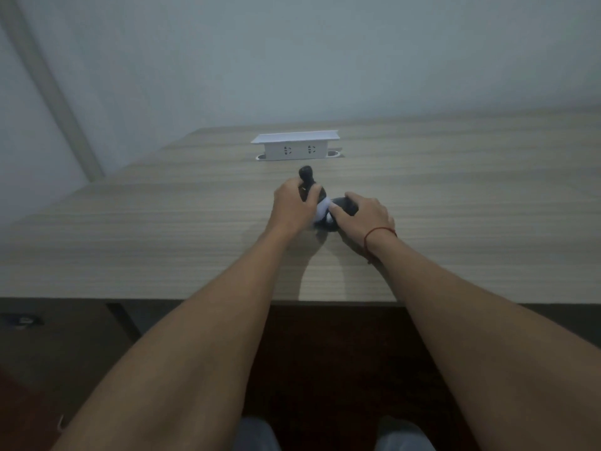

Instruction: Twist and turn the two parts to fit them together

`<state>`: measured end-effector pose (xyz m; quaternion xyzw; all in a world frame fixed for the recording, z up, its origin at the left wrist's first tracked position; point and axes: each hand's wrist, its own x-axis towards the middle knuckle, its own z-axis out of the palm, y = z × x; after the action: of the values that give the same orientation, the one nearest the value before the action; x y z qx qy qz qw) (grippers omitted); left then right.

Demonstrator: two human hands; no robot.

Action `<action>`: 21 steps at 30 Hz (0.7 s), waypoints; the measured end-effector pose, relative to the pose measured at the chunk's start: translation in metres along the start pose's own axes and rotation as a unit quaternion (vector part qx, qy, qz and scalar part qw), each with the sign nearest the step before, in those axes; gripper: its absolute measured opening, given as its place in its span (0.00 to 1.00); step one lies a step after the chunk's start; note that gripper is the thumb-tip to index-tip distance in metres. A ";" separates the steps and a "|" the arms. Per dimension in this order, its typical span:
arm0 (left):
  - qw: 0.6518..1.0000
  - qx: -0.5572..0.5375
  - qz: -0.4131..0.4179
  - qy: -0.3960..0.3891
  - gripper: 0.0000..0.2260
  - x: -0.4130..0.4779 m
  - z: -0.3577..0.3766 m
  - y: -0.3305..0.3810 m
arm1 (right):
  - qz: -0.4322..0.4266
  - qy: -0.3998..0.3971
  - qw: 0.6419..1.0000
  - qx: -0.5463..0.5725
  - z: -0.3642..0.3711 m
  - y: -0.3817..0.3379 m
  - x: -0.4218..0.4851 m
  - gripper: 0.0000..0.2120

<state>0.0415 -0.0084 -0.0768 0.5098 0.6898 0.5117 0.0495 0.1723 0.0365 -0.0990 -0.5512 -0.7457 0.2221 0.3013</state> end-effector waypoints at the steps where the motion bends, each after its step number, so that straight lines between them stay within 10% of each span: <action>1: 1.000 0.014 -0.015 -0.010 0.14 0.000 0.002 -0.002 | -0.002 -0.005 1.000 -0.005 -0.001 0.000 -0.001 0.29; 21: 0.995 0.100 -0.013 -0.021 0.12 0.009 -0.003 -0.009 | -0.011 -0.024 0.999 -0.030 -0.002 -0.003 -0.002 0.24</action>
<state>0.0298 -0.0032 -0.0788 0.5137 0.7427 0.4292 0.0194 0.1721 0.0338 -0.0963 -0.5462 -0.7650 0.2092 0.2696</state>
